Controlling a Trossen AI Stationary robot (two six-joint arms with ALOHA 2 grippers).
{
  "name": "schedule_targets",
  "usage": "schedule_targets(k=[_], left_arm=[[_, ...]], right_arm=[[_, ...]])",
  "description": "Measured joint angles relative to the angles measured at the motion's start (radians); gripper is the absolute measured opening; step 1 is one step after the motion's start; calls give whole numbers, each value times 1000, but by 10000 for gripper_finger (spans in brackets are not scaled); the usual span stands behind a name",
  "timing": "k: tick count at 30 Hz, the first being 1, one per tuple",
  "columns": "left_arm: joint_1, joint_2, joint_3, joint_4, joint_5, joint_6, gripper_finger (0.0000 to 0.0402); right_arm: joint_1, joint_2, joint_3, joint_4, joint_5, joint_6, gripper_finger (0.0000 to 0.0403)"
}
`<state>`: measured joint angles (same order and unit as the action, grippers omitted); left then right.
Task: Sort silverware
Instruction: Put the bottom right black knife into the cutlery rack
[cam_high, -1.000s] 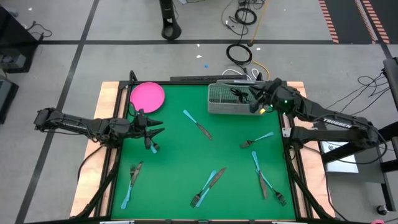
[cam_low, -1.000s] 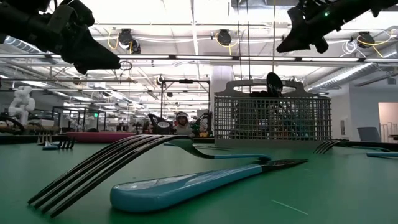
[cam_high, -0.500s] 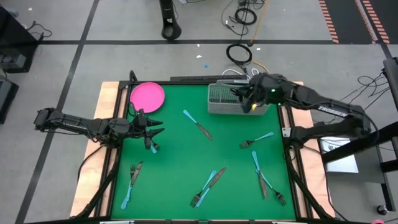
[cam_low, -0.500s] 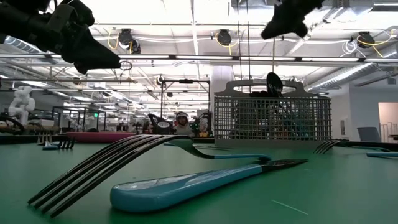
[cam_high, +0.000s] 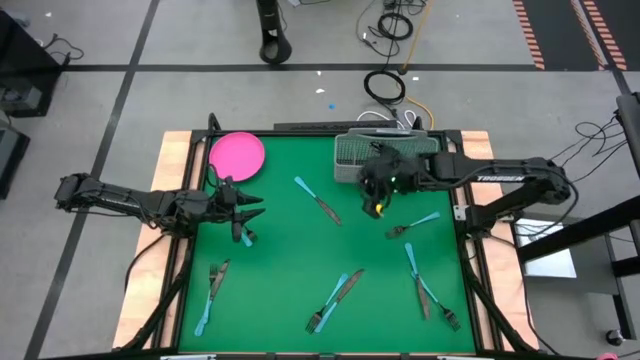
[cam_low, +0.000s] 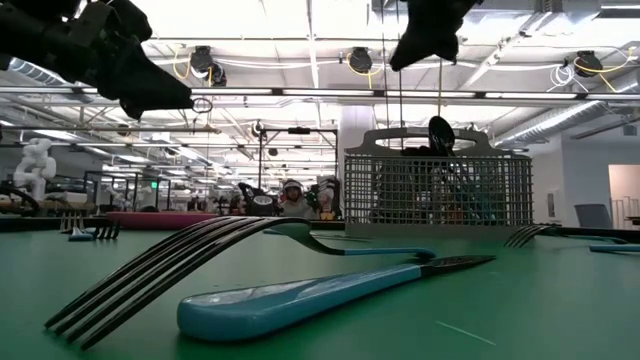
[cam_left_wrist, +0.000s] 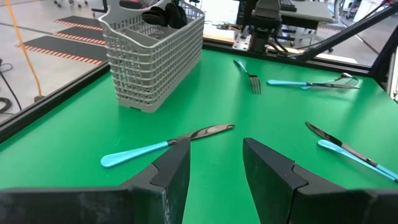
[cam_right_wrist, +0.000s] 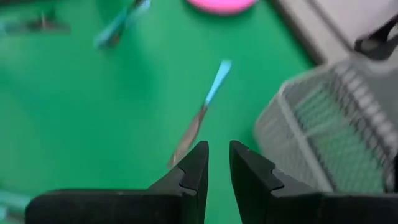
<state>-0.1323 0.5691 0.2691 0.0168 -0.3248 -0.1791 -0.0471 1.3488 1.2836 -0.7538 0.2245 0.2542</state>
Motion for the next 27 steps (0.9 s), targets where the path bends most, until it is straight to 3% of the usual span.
schedule_targets(k=[11,19,24,27], left_arm=[[0,0,0,0,39,-3,150],[0,0,0,0,44,1,150],[0,11,-10,-5,41,-23,150],[0,16,-10,3,39,-23,150]], right_arm=[[158,35,-41,-475,-152,256,57],[237,36,-119,-556,-178,297,57],[280,35,-168,-562,-234,130,79],[289,35,-199,-523,-239,120,106]])
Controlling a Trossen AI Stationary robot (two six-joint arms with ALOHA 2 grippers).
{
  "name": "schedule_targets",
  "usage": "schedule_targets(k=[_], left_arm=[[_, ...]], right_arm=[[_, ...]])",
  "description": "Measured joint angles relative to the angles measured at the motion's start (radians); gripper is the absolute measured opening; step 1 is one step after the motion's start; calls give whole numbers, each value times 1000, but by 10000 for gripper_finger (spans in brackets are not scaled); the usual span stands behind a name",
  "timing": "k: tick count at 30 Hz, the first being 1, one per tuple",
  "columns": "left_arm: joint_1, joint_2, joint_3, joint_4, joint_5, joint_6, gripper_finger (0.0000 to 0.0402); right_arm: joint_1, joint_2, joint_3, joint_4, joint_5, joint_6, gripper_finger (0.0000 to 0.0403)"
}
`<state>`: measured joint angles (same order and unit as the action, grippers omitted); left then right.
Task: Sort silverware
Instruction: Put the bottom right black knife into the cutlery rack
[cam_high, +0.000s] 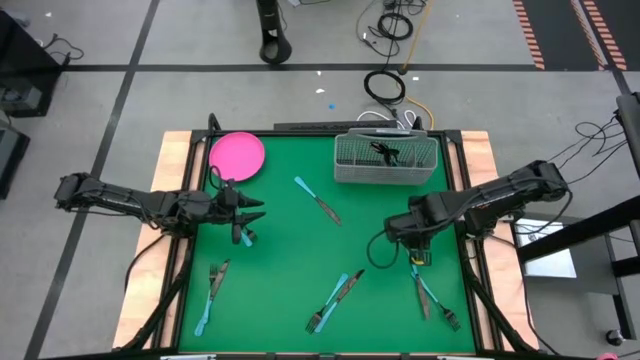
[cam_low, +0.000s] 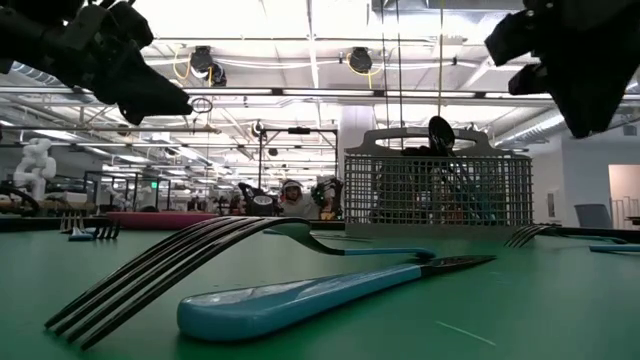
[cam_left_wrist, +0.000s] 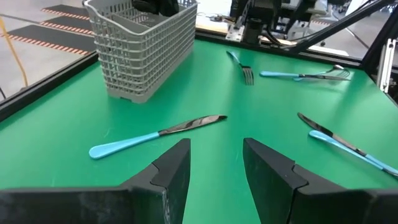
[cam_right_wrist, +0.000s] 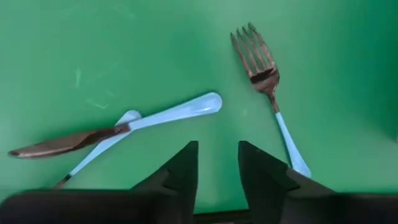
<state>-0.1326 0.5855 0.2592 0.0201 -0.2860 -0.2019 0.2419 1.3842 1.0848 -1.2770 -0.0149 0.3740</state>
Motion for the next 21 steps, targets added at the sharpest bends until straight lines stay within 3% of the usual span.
schedule_targets(k=[4,8,14,18,21], left_arm=[[0,2,0,12,-3,2,150],[0,2,0,18,-3,1,150],[0,9,0,26,-4,-3,150],[0,18,0,40,-4,-3,150],[0,23,0,63,-3,-3,150]], right_arm=[[2,0,-53,46,13,-19,143],[1,0,-110,253,56,-39,161],[-3,5,-141,704,206,-47,161],[-31,22,-141,881,282,-41,152],[-67,56,-139,981,277,-13,146]])
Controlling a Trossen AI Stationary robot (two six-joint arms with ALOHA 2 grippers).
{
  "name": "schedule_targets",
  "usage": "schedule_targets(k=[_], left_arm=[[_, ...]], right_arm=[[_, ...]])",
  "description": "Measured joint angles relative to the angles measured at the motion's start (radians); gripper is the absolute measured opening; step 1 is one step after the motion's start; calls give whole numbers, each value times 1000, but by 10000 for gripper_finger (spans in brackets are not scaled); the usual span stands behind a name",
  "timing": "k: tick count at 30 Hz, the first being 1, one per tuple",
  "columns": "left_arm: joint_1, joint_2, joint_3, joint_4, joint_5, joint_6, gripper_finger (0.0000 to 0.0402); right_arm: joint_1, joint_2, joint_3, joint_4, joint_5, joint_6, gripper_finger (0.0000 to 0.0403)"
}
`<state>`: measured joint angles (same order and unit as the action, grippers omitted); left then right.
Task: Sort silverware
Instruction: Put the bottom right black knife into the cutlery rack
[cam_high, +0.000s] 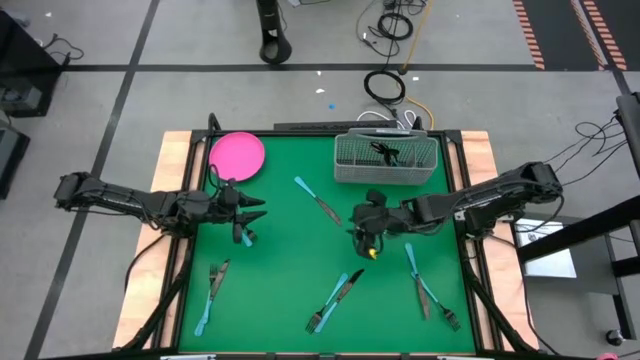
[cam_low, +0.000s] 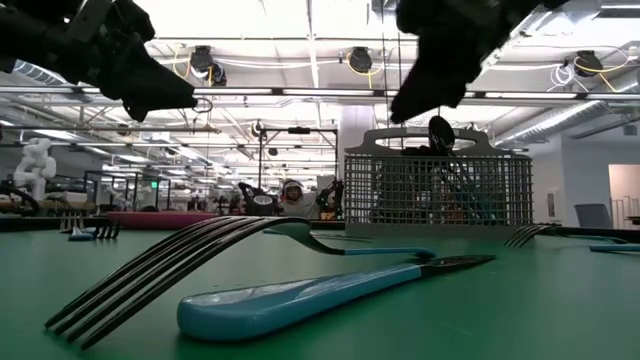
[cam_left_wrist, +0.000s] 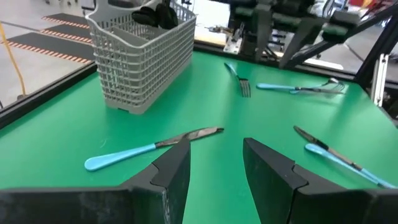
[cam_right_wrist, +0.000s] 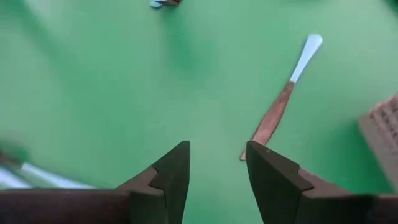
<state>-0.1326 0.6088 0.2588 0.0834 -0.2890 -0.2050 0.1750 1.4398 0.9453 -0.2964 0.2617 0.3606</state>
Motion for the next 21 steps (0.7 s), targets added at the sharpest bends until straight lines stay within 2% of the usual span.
schedule_targets(k=[5,14,21], left_arm=[[0,12,-1,-2,1,1,150],[0,20,-1,-6,1,4,150],[0,22,-1,-13,1,4,150]], right_arm=[[-61,99,78,-49,-46,59,141],[-146,340,373,-219,-55,7,141],[-250,488,524,-227,-59,9,141]])
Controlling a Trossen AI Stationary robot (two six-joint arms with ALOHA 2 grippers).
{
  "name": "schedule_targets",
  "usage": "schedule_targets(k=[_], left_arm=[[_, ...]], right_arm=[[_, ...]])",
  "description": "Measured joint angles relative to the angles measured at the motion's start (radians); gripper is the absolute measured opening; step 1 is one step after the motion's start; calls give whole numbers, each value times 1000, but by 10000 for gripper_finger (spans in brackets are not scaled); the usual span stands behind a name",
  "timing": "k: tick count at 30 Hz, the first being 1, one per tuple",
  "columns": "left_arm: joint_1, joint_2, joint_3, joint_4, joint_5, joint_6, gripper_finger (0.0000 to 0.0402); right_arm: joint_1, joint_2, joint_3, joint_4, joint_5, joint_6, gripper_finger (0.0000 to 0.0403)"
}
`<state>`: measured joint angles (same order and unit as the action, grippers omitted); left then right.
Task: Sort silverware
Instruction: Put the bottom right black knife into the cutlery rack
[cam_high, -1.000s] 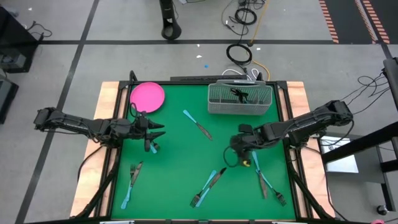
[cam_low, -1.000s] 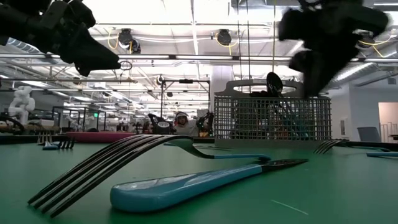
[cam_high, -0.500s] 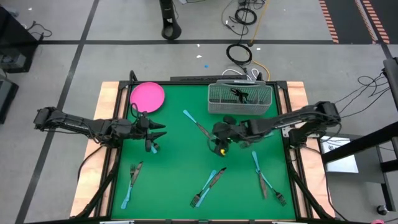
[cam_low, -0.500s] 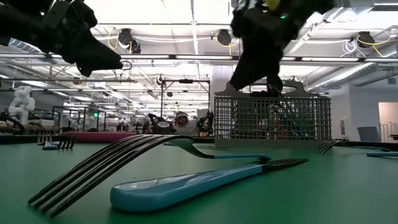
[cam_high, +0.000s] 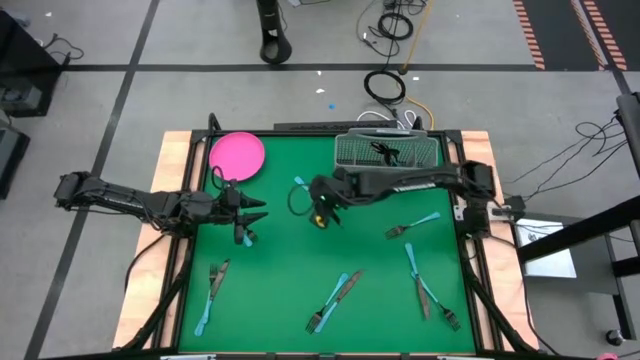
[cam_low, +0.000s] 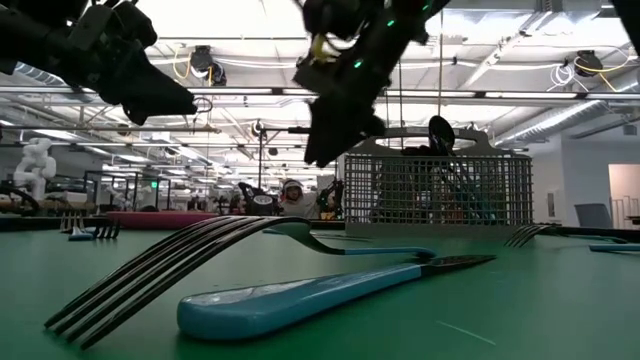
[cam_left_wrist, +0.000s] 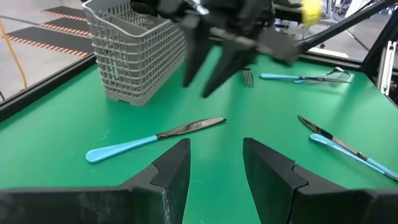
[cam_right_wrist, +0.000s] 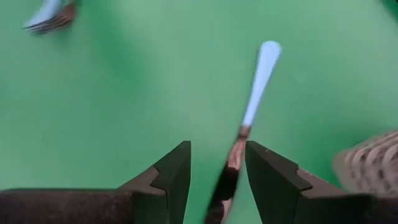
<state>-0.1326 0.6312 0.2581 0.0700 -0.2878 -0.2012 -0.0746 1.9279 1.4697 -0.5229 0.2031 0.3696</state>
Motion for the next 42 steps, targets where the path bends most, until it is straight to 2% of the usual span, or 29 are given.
schedule_targets(k=[2,5,10,22,33,38,42], left_arm=[[0,0,0,0,0,3,150],[0,0,0,-3,0,6,150],[0,0,0,1,0,25,150],[0,0,0,40,4,50,150],[0,0,0,90,30,52,150],[0,0,0,105,32,50,150],[0,0,0,106,32,34,150]], right_arm=[[-22,34,24,-7,-9,-13,141],[-30,54,29,-65,-80,-14,141],[35,18,29,-232,-104,77,141],[287,-22,30,-586,-109,498,141],[488,-23,-12,-860,-200,853,141],[535,-46,-110,-841,-256,876,141],[540,-142,-242,-741,-263,907,141]])
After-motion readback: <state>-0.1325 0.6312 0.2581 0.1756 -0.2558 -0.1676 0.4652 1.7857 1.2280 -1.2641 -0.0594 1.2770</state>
